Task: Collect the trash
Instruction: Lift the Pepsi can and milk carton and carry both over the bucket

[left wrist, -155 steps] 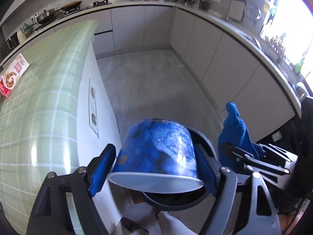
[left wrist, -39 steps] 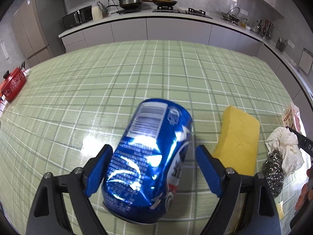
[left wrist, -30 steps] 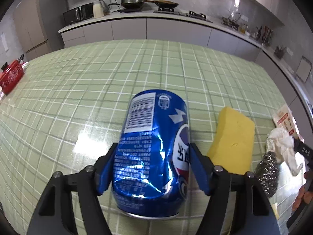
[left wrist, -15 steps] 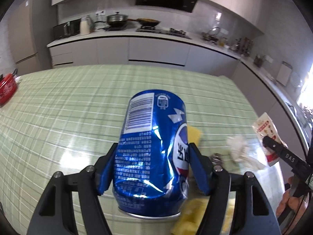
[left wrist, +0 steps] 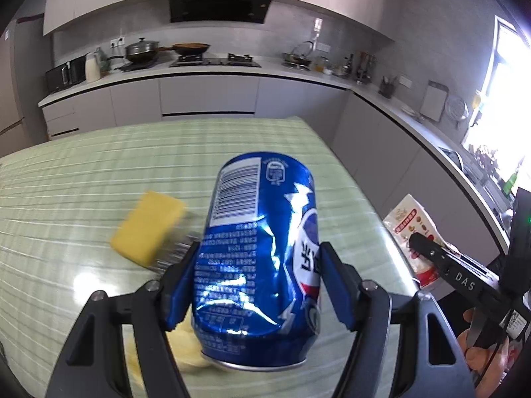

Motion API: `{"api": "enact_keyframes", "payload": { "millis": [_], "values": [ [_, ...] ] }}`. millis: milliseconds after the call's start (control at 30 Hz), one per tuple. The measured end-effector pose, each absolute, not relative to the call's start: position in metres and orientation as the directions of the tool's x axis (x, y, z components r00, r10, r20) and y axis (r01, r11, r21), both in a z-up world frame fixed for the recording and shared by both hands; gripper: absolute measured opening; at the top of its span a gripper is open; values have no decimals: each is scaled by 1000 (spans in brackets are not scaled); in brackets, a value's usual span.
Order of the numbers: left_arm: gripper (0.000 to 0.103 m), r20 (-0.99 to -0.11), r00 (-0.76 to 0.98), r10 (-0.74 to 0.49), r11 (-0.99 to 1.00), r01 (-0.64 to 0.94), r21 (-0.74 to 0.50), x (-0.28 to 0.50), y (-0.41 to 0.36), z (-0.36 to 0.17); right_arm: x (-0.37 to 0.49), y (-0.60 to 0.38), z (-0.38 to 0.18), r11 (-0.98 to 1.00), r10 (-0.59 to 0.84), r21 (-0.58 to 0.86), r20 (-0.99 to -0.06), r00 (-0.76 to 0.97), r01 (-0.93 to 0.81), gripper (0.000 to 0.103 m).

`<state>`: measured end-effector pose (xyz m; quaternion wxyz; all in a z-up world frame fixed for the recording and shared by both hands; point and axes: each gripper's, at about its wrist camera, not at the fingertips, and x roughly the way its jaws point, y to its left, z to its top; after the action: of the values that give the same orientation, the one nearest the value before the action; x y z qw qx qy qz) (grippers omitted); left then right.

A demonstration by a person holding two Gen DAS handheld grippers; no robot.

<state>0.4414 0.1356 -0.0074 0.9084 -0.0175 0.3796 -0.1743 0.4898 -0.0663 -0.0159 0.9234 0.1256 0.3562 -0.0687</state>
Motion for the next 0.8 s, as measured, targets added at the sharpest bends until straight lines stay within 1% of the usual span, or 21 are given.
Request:
{"api": "enact_keyframes", "payload": {
  "millis": [100, 233, 467, 633, 800],
  "values": [
    [70, -680, 658, -323, 943, 289, -168, 422, 95, -9, 469, -109, -17, 961, -22, 189, -675, 737, 202, 29],
    [70, -685, 650, -330, 943, 264, -203, 397, 36, -14, 435, -182, -20, 965, -4, 187, -687, 727, 182, 29],
    [70, -702, 596, -390, 916, 327, -232, 375, -60, -25, 386, -284, -27, 959, -38, 168, -721, 692, 228, 29],
    [70, -743, 531, -408, 896, 390, -213, 366, -124, -49, 364, -330, -50, 945, -49, 175, -758, 650, 275, 29],
    [70, -800, 475, -368, 897, 408, -171, 358, -160, -80, 356, -359, -84, 933, -25, 195, -804, 594, 302, 29]
  ]
}}
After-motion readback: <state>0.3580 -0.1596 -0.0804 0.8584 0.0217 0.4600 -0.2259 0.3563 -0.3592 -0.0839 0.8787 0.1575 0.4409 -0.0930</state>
